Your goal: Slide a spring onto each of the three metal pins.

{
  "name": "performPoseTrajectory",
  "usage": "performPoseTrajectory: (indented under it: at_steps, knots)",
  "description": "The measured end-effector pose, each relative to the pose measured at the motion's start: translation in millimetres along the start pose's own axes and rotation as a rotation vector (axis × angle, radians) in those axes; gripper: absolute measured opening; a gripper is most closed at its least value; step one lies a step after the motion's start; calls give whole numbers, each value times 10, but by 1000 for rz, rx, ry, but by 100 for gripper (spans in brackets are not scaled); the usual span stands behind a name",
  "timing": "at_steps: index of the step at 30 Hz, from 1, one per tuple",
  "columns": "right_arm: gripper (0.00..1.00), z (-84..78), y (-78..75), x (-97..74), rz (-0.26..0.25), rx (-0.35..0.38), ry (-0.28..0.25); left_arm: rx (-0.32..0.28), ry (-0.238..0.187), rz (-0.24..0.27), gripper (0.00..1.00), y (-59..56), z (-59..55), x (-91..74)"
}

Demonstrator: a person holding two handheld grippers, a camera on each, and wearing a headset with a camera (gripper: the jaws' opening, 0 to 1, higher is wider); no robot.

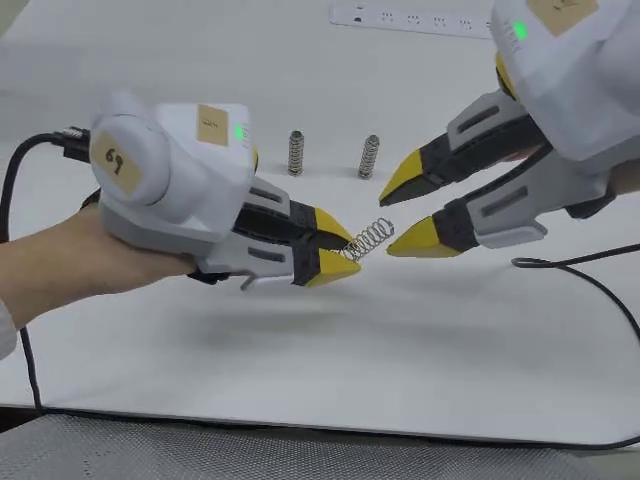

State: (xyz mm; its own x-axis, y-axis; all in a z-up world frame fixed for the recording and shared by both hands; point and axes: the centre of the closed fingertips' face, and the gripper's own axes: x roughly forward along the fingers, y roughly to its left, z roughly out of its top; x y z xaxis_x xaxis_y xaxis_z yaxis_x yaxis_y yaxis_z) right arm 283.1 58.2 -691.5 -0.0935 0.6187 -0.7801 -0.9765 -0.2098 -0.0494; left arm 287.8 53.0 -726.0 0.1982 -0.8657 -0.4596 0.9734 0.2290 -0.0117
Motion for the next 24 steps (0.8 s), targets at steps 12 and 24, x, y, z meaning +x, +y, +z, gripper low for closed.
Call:
performPoseTrajectory:
  at_steps: [12,24]
  knots:
    - [19,5,28,105,28,-3,16,36,24,-6,1,-13,22,34]
    - [14,-24,42,156,45,6,24,37,18,-4,1,-7,66,21]
